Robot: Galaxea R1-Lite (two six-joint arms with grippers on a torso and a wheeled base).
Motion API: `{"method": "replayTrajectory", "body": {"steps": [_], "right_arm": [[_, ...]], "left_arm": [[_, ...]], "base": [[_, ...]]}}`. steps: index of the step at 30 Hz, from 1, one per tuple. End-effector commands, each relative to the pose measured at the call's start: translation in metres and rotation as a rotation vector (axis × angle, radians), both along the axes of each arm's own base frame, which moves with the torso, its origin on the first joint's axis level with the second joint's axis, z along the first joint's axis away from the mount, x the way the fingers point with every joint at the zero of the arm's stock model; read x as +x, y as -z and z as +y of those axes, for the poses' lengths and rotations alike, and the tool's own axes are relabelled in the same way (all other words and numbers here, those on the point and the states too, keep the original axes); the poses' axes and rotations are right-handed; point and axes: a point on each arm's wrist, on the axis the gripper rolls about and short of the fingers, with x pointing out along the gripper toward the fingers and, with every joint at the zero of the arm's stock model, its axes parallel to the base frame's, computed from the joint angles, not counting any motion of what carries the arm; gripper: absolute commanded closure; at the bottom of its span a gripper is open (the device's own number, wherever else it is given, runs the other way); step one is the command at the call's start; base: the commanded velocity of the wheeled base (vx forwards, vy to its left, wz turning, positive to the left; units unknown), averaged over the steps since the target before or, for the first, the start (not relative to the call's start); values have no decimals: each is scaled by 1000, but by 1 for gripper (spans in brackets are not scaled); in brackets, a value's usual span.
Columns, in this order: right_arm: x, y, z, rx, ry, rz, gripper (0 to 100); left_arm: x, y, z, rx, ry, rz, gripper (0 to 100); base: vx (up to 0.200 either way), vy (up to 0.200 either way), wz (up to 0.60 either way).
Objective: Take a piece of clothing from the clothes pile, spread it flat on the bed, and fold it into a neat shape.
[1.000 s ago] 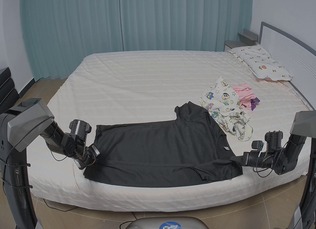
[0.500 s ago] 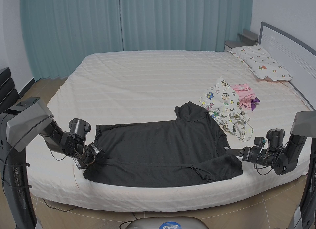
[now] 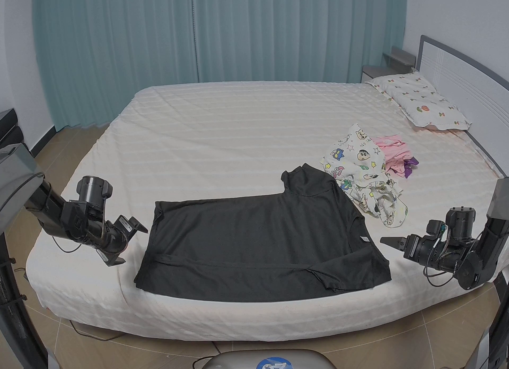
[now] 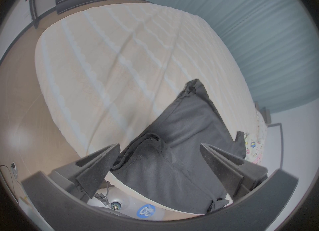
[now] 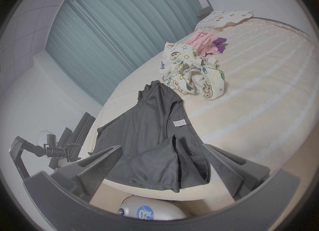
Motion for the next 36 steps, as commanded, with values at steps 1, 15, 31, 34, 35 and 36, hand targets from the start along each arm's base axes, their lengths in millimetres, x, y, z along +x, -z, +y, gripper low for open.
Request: {"method": "replayTrajectory", "body": {"steps": [1, 15, 31, 34, 35, 36], "right_arm": [[-9, -11, 3, 2, -8, -21, 0], [-10, -7, 7, 2, -22, -7, 0], [-6, -3, 8, 0, -23, 3, 0], [-4, -2, 10, 1, -33, 4, 0], [-4, -1, 12, 0, -38, 4, 0], [-4, 1, 13, 0, -43, 12, 0]], "left_arm": [[-4, -9, 7, -25, -6, -22, 0], [-7, -5, 7, -36, 2, -6, 0], [25, -6, -3, -30, 40, -65, 0], [46, 1, -8, -5, 90, -88, 0], [51, 5, -8, 10, 109, -91, 0], [56, 11, -8, 34, 145, -87, 0]], "base": [[200, 0, 0], [186, 0, 0], [0, 0, 0], [0, 0, 0], [0, 0, 0], [0, 0, 0]]}}
